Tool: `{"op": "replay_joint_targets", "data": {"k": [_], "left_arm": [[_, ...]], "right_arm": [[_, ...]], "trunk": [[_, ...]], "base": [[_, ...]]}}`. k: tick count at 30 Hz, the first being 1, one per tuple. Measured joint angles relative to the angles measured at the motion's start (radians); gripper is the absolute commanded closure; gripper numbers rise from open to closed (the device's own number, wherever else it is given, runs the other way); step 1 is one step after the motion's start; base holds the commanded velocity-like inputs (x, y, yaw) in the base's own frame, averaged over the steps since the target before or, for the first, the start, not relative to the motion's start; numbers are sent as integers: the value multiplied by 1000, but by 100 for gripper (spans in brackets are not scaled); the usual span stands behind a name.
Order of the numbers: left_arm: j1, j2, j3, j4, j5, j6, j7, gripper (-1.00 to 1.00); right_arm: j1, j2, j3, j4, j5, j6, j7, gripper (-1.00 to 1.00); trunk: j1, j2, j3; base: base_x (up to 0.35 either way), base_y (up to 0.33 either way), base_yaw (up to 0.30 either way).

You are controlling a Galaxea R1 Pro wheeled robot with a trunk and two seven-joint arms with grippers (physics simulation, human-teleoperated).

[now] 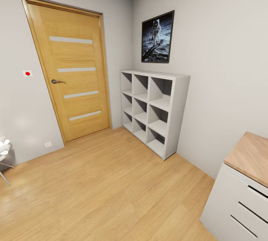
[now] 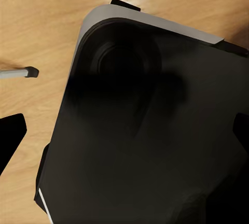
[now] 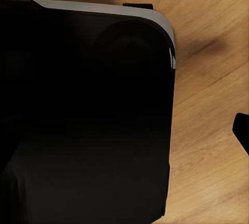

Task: Attach the digital camera to the camera tripod in the bedroom.

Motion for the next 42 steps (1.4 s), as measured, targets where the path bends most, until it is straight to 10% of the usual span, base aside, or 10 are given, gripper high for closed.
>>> {"op": "replay_joint_targets", "data": {"k": [42], "left_arm": [[0,0,1,0,2,0,0,-100]], "right_arm": [[0,5,-2,0,-4,4,-4,-100]], "trunk": [[0,0,0]], "base": [[0,36,-105]]}}
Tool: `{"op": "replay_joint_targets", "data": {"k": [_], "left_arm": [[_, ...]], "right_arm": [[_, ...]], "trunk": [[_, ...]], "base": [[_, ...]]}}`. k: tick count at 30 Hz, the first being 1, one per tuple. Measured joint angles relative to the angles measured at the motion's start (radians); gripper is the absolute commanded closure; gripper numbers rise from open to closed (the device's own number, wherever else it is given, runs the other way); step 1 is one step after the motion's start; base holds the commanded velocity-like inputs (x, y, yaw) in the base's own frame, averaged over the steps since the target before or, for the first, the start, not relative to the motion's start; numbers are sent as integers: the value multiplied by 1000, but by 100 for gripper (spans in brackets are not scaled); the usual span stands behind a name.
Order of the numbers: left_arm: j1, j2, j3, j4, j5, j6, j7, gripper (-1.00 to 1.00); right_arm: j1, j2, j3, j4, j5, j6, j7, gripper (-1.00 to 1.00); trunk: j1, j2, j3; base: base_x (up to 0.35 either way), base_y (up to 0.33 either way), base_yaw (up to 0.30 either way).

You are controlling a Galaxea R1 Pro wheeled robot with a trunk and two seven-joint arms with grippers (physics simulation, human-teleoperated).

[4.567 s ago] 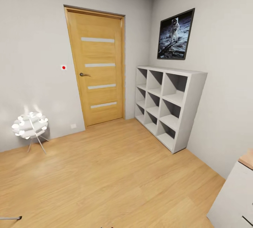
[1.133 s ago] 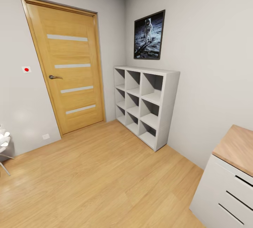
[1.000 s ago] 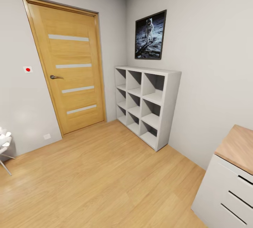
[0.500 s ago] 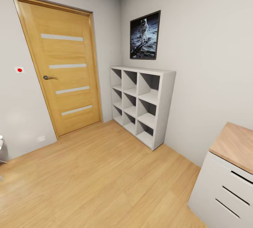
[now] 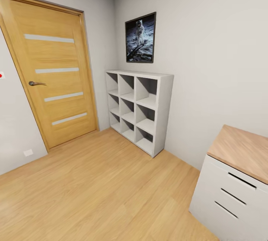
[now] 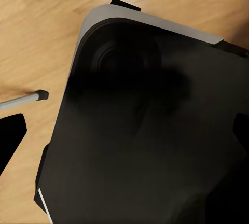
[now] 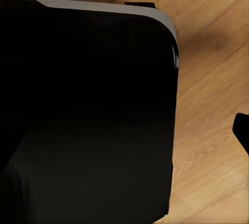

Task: Attach the digital camera to the camera tripod in the bedroom.

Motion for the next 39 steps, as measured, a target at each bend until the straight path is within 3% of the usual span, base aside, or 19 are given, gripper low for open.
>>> {"op": "replay_joint_targets", "data": {"k": [23,39], "left_arm": [[0,0,-1,0,0,0,-1,-100],[0,0,1,0,0,0,0,-100]], "right_arm": [[0,-4,2,0,3,-4,3,-100],[0,-5,2,0,3,-4,3,-100]], "trunk": [[0,0,0],[0,0,0]], "base": [[-5,0,-5],[-251,0,0]]}}
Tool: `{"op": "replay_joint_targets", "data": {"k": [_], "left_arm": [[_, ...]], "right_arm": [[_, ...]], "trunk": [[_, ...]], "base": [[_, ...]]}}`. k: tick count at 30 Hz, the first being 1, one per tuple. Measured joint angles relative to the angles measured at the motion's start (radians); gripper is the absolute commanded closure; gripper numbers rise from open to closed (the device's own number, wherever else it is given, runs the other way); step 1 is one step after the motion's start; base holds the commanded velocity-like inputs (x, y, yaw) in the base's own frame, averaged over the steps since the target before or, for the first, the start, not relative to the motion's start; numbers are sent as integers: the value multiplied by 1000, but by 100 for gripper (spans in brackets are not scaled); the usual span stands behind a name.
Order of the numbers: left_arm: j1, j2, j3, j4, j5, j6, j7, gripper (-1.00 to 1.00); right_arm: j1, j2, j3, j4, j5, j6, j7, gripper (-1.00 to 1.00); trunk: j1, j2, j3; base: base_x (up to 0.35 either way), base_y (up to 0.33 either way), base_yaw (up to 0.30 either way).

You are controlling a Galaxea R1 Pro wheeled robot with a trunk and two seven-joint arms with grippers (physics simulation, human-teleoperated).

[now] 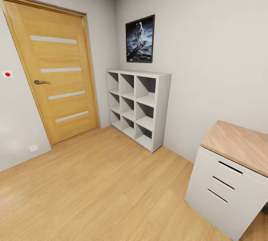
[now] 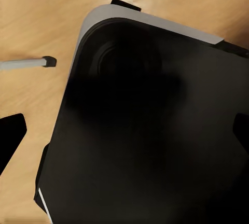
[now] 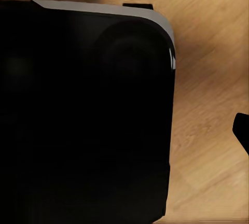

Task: Attach the digital camera to the camera tripod in the bedroom.

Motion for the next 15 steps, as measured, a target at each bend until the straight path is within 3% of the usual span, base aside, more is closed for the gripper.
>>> {"op": "replay_joint_targets", "data": {"k": [4,15], "left_arm": [[0,0,0,0,0,0,0,-100],[0,0,0,0,0,0,0,-100]], "right_arm": [[0,0,0,0,0,0,0,-100],[0,-1,0,0,0,0,1,-100]], "trunk": [[0,0,0],[0,0,0]], "base": [[-125,0,0],[-17,0,0]]}}
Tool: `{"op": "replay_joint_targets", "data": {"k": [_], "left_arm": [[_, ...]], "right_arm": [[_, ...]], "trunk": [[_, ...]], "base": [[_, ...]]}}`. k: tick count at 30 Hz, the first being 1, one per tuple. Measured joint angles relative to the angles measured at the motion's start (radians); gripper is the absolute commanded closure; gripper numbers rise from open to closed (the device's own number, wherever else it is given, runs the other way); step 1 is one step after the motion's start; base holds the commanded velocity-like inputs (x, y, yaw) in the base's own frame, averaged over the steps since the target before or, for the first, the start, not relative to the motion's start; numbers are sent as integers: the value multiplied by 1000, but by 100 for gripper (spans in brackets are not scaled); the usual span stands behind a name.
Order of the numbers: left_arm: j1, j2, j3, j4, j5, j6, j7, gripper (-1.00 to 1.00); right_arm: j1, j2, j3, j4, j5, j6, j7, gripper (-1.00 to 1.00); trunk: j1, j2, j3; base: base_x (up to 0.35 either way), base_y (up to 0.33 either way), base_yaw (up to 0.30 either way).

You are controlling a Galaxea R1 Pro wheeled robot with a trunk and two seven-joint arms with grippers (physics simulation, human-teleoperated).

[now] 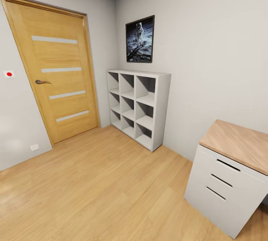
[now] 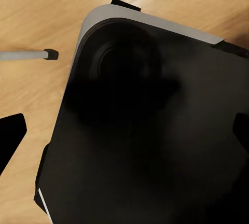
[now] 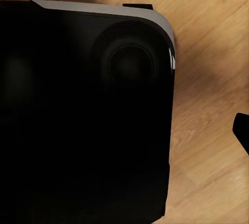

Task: Attach the digital camera to the camera tripod in the bedroom.

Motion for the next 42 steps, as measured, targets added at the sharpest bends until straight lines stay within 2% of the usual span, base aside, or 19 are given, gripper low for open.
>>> {"op": "replay_joint_targets", "data": {"k": [11,15,16,19,22,23,24,27,28,29,32,33,34,38,39,42], "left_arm": [[0,0,-4,-8,-2,-3,-1,-100],[0,10,-5,-60,-2,-32,4,-100],[0,14,-5,-85,-1,-38,8,-100],[0,36,0,-231,-5,-36,32,-100],[0,57,4,-369,-11,12,60,-100],[-1,64,4,-419,-10,40,71,-100],[-2,75,4,-515,-10,107,93,-100],[-4,83,4,-677,-10,260,132,-100],[-8,85,4,-724,-9,314,144,-100],[-28,87,5,-803,-9,413,163,-100],[-96,87,7,-893,-7,526,180,-100],[-125,86,7,-909,-4,550,184,-100],[-182,80,8,-920,0,584,189,-100],[-319,55,8,-857,5,617,193,-100],[-384,40,7,-795,7,620,194,-100],[-484,12,6,-683,6,608,195,-100]], "right_arm": [[0,-1,0,-1,1,-2,-1,-100],[-1,-1,-2,-36,2,3,-8,-100],[-2,-2,-2,-57,2,5,-12,-100],[-6,-4,-3,-194,2,33,-39,-100],[-7,-10,-5,-334,1,84,-67,-100],[-8,-12,-6,-382,0,103,-78,-100],[-14,-16,-8,-470,-1,143,-101,-100],[-44,-21,-12,-597,-3,203,-136,-100],[-62,-22,-12,-628,-4,221,-147,-100],[-102,-22,-14,-669,-6,251,-166,-100],[-188,-20,-15,-698,-8,281,-189,-100],[-246,-18,-16,-693,-10,292,-200,-100],[-284,-18,-16,-686,-11,297,-205,-100],[-422,-15,-17,-621,-16,306,-216,-100],[-492,-12,-18,-569,-18,305,-219,-100],[-603,-9,-20,-474,-28,302,-222,-100]], "trunk": [[0,0,0],[0,0,0],[0,0,0],[0,0,0],[0,0,0],[0,0,0],[0,0,1],[0,0,0],[0,0,0],[0,0,0],[0,0,1],[0,0,0],[0,0,1],[0,0,1],[0,0,0],[0,0,0]], "base": [[-1,0,0],[0,0,0],[0,0,0],[0,0,0],[0,0,0],[0,0,0],[0,0,0],[0,0,0],[0,0,0],[0,0,0],[0,0,0],[0,0,0],[0,0,0],[0,0,0],[0,0,0],[0,0,0]]}}
